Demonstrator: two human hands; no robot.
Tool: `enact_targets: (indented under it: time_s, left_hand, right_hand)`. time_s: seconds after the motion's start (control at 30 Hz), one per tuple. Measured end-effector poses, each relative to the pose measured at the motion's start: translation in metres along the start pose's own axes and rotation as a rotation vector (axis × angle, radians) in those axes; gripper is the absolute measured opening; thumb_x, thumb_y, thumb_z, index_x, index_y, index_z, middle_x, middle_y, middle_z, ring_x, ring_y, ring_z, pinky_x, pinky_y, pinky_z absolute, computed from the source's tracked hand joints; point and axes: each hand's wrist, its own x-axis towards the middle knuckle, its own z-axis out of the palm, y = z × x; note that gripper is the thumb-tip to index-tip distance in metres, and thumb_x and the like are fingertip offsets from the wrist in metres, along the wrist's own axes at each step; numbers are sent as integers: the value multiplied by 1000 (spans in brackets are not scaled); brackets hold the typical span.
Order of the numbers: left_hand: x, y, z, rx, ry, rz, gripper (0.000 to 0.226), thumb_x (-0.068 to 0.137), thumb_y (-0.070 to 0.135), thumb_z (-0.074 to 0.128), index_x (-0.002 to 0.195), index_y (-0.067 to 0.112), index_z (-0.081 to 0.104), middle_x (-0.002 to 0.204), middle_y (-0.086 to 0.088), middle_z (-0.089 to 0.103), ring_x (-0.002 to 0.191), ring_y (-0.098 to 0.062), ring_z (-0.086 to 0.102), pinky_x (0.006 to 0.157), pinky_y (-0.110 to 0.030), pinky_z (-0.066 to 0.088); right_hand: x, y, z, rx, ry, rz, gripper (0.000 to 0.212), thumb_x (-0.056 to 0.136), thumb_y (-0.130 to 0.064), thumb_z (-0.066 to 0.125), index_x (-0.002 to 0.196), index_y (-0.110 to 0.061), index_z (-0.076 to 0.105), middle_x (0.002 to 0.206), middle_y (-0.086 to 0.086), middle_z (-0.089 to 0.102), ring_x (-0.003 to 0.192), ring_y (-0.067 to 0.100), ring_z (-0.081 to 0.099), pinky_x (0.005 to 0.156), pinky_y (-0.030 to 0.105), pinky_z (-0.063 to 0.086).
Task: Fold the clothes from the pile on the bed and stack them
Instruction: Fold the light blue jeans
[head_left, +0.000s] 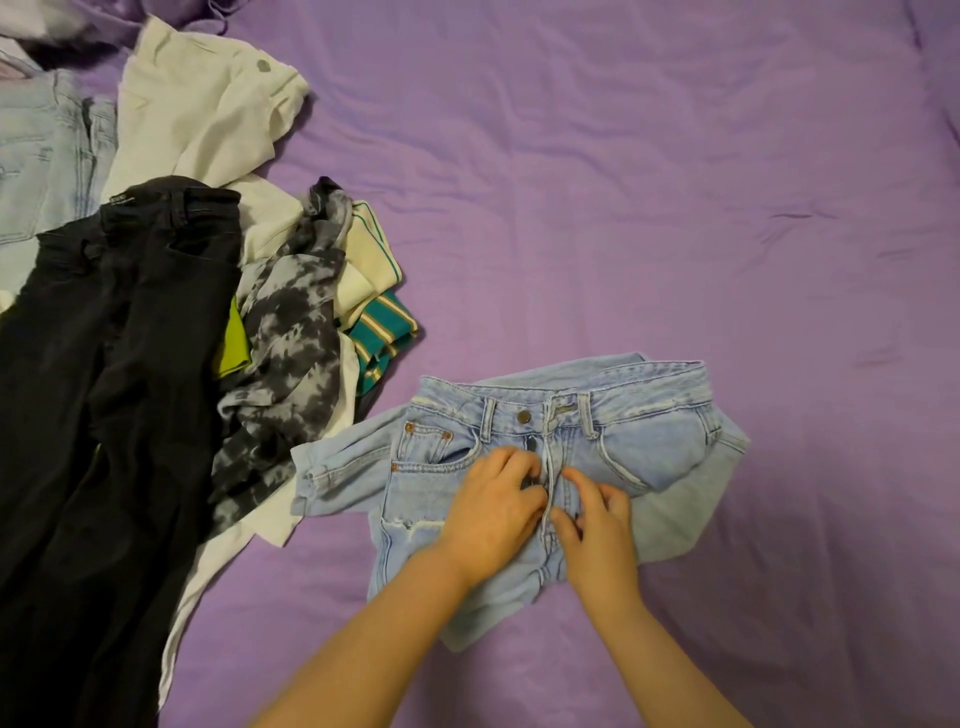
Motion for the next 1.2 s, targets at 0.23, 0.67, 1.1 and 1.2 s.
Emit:
enact_targets:
  time_s: [0.23, 0.67, 1.1, 1.2]
  left_hand:
    - [7, -5, 2, -123, -87, 60, 10, 86, 6, 65, 88, -4, 68, 113, -16, 62, 102, -31, 59, 81, -37, 53]
    - [23, -12, -1, -128, -296, -69, 16, 87, 17, 57, 86, 2, 62, 106, -9, 46, 98, -22, 39, 86, -30, 35]
    - [76, -42, -26, -180, -125, -218, 11, 87, 13, 61, 88, 2, 63, 105, -4, 48, 103, -20, 43, 83, -31, 43]
    - [79, -48, -21, -143, -135, -240, 12, 88, 15, 60, 90, 4, 64, 108, -5, 51, 105, -21, 43, 86, -30, 41]
  right_hand:
    - [-10, 3, -4, 88, 87, 2, 42, 88, -14, 66, 129, -18, 56, 112, -3, 42, 84, 10, 56, 79, 8, 43]
    - [2, 0, 7, 185, -41, 145, 60, 80, -5, 74, 133, -14, 48, 122, 16, 49, 100, 28, 60, 87, 38, 53]
    - [7, -7, 12, 35, -33, 207, 61, 79, -11, 76, 129, -23, 42, 131, 11, 39, 110, 26, 54, 86, 29, 44]
    - [9, -7, 12, 31, -48, 218, 61, 79, -13, 76, 128, -24, 42, 130, 11, 39, 106, 26, 55, 84, 31, 46]
